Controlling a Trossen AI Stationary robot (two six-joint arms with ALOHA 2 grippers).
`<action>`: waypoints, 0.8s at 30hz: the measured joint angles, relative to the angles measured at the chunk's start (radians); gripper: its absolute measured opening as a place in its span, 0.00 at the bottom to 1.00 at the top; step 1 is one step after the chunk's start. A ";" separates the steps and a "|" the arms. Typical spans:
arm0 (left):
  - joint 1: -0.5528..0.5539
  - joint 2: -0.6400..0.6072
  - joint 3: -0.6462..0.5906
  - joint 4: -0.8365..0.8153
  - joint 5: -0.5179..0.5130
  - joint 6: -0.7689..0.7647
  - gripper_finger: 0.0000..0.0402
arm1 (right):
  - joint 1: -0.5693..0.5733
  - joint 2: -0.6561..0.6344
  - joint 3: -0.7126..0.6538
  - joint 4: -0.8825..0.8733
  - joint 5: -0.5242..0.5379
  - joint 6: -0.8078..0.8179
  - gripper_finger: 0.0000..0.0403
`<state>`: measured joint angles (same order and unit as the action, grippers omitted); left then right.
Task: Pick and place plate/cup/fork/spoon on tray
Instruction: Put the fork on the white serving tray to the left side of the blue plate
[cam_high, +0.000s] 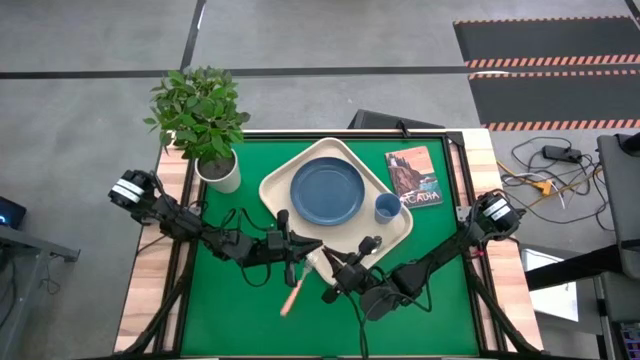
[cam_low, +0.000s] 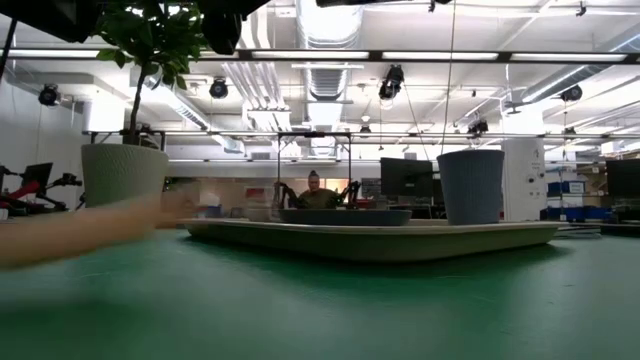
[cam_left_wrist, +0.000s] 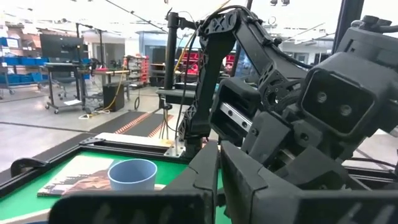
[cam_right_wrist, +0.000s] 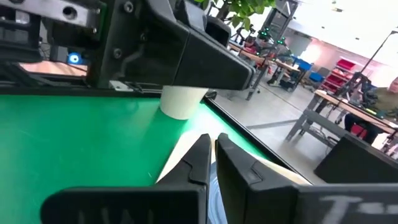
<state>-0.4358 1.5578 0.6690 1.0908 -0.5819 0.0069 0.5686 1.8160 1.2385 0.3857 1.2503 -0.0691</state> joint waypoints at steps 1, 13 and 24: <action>0.000 0.000 -0.001 0.000 0.000 0.000 0.00 | 0.000 0.000 0.000 -0.006 0.000 0.003 0.03; -0.025 -0.118 0.019 -0.564 0.021 -0.294 0.00 | 0.070 -0.068 -0.002 -0.180 0.059 0.001 0.03; -0.120 -0.163 0.227 -1.368 0.219 -0.768 0.00 | 0.088 -0.297 -0.051 -0.953 -0.070 0.721 0.02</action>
<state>-0.5563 1.3949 0.8956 -0.2774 -0.3630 -0.7606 0.6569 1.5185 1.1873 -0.5669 1.1801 0.6515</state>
